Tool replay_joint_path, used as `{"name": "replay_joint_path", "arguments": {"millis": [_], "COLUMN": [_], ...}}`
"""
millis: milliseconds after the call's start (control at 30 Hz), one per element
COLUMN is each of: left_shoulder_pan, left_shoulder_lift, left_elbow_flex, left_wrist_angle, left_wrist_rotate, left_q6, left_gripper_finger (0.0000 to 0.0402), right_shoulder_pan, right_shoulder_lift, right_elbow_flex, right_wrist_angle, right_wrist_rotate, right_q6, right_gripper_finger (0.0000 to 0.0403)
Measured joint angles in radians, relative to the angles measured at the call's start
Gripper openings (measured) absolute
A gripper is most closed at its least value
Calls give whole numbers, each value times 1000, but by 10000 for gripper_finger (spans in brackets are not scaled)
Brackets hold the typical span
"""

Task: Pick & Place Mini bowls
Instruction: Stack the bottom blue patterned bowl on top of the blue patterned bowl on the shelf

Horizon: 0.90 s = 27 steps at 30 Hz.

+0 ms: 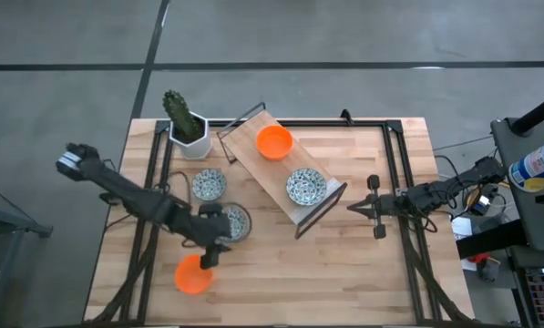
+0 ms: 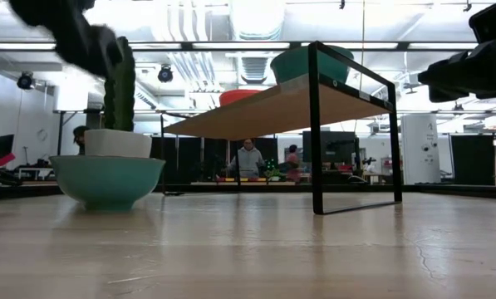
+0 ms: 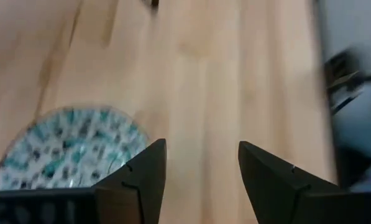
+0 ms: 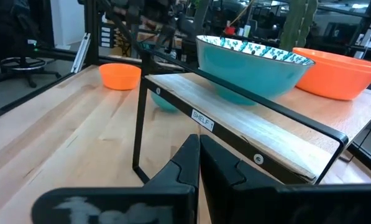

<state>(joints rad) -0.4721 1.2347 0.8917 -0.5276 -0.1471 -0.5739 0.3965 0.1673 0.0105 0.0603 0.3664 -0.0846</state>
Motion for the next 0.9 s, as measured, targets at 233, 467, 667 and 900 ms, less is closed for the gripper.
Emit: {"name": "replay_joint_path", "arguments": {"millis": [233, 467, 667, 900], "left_shoulder_pan": [-20, -21, -19, -12], "left_shoulder_lift": [119, 211, 296, 347], "left_elbow_flex": [4, 4, 4, 8], "left_wrist_angle": [-35, -35, -34, -38], "left_wrist_rotate": [-54, -69, -103, -106], "left_q6": [0, 3, 31, 23], "left_gripper_finger": [192, 192, 192, 160], "right_shoulder_pan": [0, 0, 0, 0], "right_shoulder_lift": [0, -1, -1, -1], "right_elbow_flex": [0, 0, 0, 0], "right_wrist_angle": [0, 0, 1, 0], "right_wrist_rotate": [0, 0, 0, 0], "right_q6": [4, 5, 3, 4], "right_gripper_finger": [8, 8, 8, 8]}}
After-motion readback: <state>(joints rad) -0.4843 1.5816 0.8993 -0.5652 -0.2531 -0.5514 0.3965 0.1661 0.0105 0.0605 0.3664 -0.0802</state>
